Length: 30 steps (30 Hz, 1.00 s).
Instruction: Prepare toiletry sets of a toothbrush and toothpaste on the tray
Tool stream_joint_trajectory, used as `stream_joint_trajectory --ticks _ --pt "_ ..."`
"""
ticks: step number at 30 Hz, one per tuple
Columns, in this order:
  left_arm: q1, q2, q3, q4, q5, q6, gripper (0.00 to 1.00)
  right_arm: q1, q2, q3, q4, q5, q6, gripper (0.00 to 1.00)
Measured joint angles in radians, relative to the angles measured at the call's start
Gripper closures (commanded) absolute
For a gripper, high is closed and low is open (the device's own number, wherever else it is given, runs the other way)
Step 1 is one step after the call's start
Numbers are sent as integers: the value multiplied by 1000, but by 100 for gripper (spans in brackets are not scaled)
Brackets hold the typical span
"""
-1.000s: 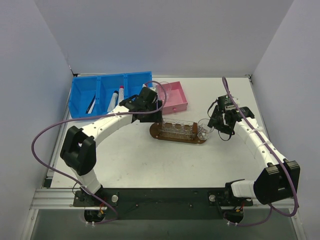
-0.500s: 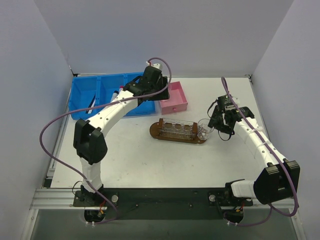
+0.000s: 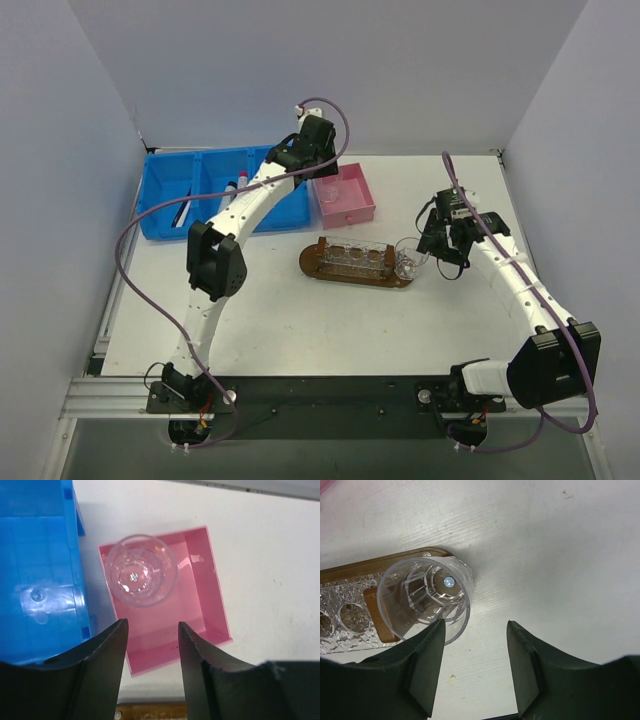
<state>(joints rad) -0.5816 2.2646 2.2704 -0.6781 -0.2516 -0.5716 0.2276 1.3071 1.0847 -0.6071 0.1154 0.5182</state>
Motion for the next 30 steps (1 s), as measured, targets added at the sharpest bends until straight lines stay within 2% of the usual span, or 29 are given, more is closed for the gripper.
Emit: stream_joint_trajectory --ticks 5,12,24,30 --pt "22 85 103 -21 -40 10 48 -7 0 11 1 0 -12 53" --pt "41 151 108 -36 -78 42 48 -14 22 21 3 0 -23 53" --pt "47 187 121 -18 -54 86 50 -24 60 30 5 -13 -26 53" --pt "53 198 122 -13 -29 89 61 -26 62 30 5 -13 -26 53"
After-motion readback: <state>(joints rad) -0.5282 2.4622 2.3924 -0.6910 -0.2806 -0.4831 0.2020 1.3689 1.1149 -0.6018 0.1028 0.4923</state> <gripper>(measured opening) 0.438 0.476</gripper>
